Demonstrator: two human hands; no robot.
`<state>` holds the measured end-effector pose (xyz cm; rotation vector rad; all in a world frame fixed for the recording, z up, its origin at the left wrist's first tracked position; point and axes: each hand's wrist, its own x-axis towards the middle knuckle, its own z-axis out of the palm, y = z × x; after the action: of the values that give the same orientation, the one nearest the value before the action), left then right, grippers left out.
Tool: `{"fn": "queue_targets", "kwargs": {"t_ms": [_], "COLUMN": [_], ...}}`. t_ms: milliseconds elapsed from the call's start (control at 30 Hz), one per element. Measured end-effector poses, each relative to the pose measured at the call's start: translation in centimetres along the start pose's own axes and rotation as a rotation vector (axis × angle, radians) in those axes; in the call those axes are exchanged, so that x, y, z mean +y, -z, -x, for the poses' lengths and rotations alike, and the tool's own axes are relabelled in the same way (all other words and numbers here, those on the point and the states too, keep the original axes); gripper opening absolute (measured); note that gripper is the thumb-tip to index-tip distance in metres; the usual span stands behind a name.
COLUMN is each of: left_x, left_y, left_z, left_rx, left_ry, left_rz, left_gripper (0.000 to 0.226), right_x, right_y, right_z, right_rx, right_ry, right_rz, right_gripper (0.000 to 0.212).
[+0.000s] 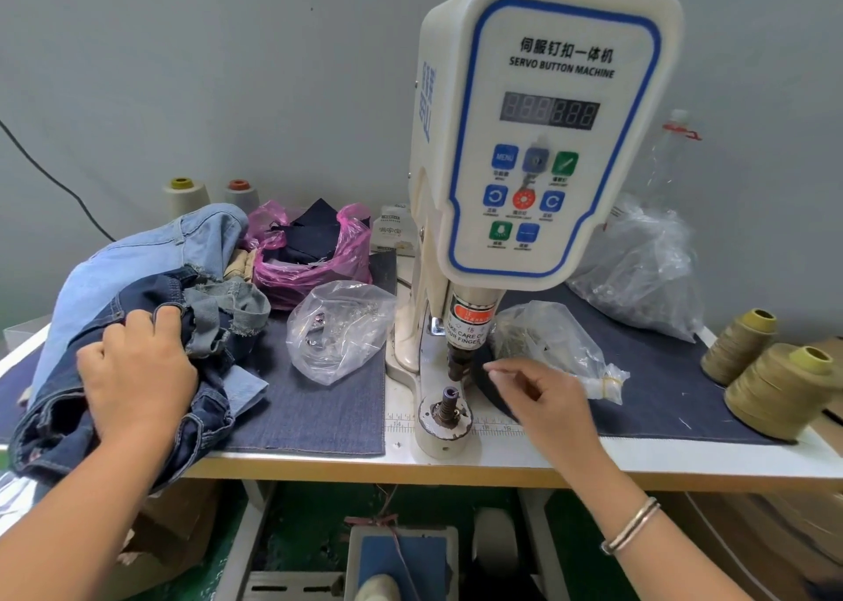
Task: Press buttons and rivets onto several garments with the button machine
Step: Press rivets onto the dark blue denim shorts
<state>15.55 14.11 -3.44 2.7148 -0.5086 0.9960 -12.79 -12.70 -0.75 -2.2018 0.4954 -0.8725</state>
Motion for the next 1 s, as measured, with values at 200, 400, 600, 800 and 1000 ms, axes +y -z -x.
{"fn": "queue_targets", "kwargs": {"t_ms": [200,400,600,800,1000], "left_x": [-0.2,-0.4,-0.6,-0.7,-0.4], "left_y": [-0.3,-0.4,-0.8,-0.7,-0.3], "left_z": [0.1,-0.1,-0.2,-0.1,-0.1], "left_rx": [-0.055,-0.077,-0.055,-0.066,-0.063], "left_ry": [0.002,0.009,0.001,-0.002,0.002], "left_rz": [0.016,0.028,0.028,0.026,0.027], "left_gripper": [0.045,0.048,0.049,0.051,0.048], "right_x": [2.6,3.7,4.7,5.8,5.2], "right_y": [5.3,3.2,0.6,0.7,0.8], "right_z": [-3.8,-7.7,-9.4,-8.9,-8.6], "right_rx": [0.082,-0.345,-0.441,-0.437,-0.446], "right_ry": [-0.19,-0.329,-0.291,-0.254,-0.257], "right_rz": [0.287,0.939,1.103,1.185,1.193], "right_gripper": [0.014,0.025,0.025,0.028,0.025]}}
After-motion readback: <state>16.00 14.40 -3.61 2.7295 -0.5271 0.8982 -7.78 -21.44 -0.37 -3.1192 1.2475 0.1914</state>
